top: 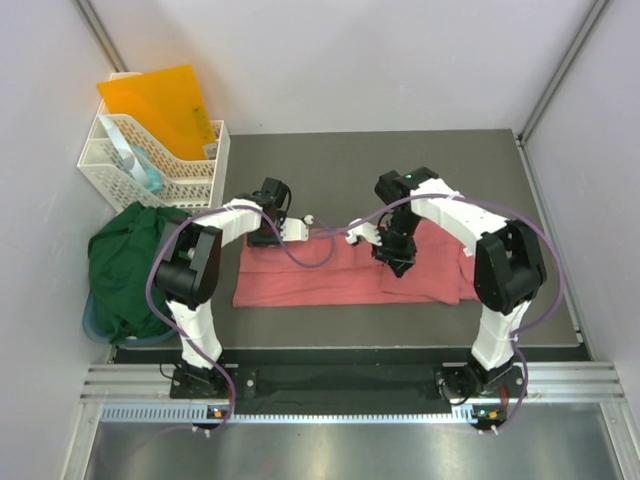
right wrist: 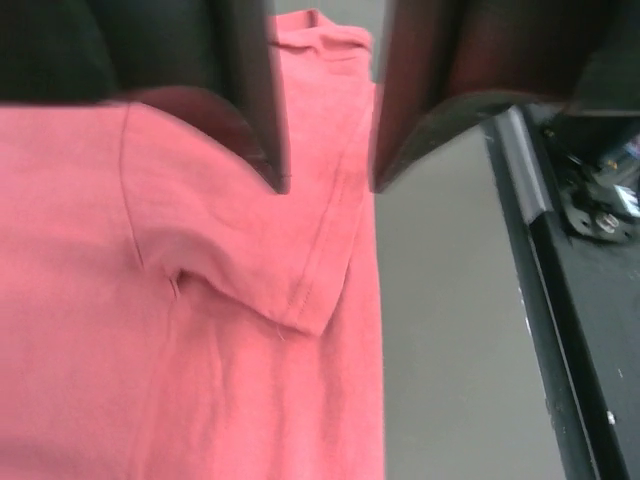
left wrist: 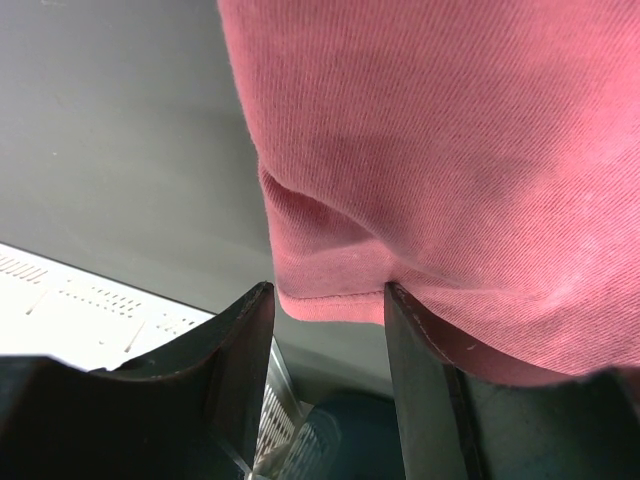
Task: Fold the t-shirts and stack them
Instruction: Fold the other side of the tshirt into a rectangle
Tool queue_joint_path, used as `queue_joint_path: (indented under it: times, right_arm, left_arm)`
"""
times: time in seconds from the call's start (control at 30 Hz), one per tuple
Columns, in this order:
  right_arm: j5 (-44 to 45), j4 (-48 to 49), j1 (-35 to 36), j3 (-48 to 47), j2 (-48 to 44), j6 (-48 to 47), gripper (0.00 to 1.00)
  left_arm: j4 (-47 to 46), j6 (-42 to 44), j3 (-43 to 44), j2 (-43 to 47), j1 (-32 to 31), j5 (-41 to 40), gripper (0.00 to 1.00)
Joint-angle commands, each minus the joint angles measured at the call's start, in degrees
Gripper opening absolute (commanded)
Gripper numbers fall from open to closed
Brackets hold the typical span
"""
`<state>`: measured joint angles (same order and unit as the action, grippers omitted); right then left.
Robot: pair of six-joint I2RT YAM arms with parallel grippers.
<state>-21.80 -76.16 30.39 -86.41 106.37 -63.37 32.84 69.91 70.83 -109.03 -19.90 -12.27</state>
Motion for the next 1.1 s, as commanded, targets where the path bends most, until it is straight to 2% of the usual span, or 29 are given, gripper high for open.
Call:
queue_joint_path:
  times: [0.0, 0.03, 0.07, 0.17, 0.2, 0.27, 0.37, 0.47, 0.57, 0.67, 0.7, 0.73, 0.8, 1.07]
  right_arm:
    - [1.2, 3.2, -5.9, -1.5, -4.0, 3.8, 0.28]
    - [2.0, 4.3, -7.1, -1.2, -2.8, 4.7, 0.21]
    - [3.8, 5.1, -9.3, -1.0, -2.1, 4.9, 0.07]
    - [6.9, 8.6, -12.7, 1.2, -0.2, 5.5, 0.00]
    - [8.0, 11.3, -13.6, 2.4, 0.1, 5.6, 0.00]
    - [11.6, 14.6, -16.3, 5.5, 1.2, 6.0, 0.00]
    - [14.9, 20.0, -20.1, 5.6, 4.3, 8.9, 0.01]
    - [14.9, 21.0, -23.1, 0.6, 7.2, 12.1, 0.08]
    - [15.2, 21.4, -24.2, -2.8, 8.3, 13.4, 0.08]
    - [16.2, 21.0, -24.9, -3.6, 9.7, 14.0, 0.06]
    - [16.2, 21.0, -24.9, -2.8, 9.9, 13.7, 0.06]
    - [16.7, 21.1, -25.0, -2.3, 10.1, 13.5, 0.05]
    - [16.5, 21.7, -25.0, -0.8, 10.3, 13.3, 0.05]
    - [16.5, 21.9, -25.0, -0.9, 12.4, 13.7, 0.05]
  left_arm:
    - [-3.0, 0.7, 0.0, -1.8, -0.1, 3.8, 0.53]
    - [-3.0, 0.7, -0.1, -1.9, -0.1, 3.8, 0.53]
    - [-3.0, 0.7, -0.2, -1.8, -0.1, 3.7, 0.53]
    - [-3.0, 0.8, -0.2, -1.8, -0.1, 3.5, 0.53]
    - [-3.0, 0.9, -0.2, -1.7, -0.1, 3.2, 0.51]
    - [-3.1, 0.8, 0.1, -2.0, -0.1, 3.0, 0.40]
    - [-3.1, -0.2, 0.5, -2.6, -0.1, 3.0, 0.39]
    - [-3.7, -0.7, 0.5, -2.7, -0.2, 2.7, 0.38]
    - [-3.0, -0.7, 0.7, -2.7, -0.2, 2.1, 0.39]
    - [-1.8, -0.4, 1.2, -2.3, -0.2, 1.7, 0.43]
    - [-0.9, -0.4, 1.4, -2.2, -0.2, 1.6, 0.46]
    - [0.0, -0.3, 1.8, -2.1, -0.2, 1.6, 0.55]
    - [2.1, -0.1, 1.5, -1.8, -0.2, 1.1, 0.58]
    - [-0.9, -1.8, -4.9, -4.1, 0.5, -2.6, 0.58]
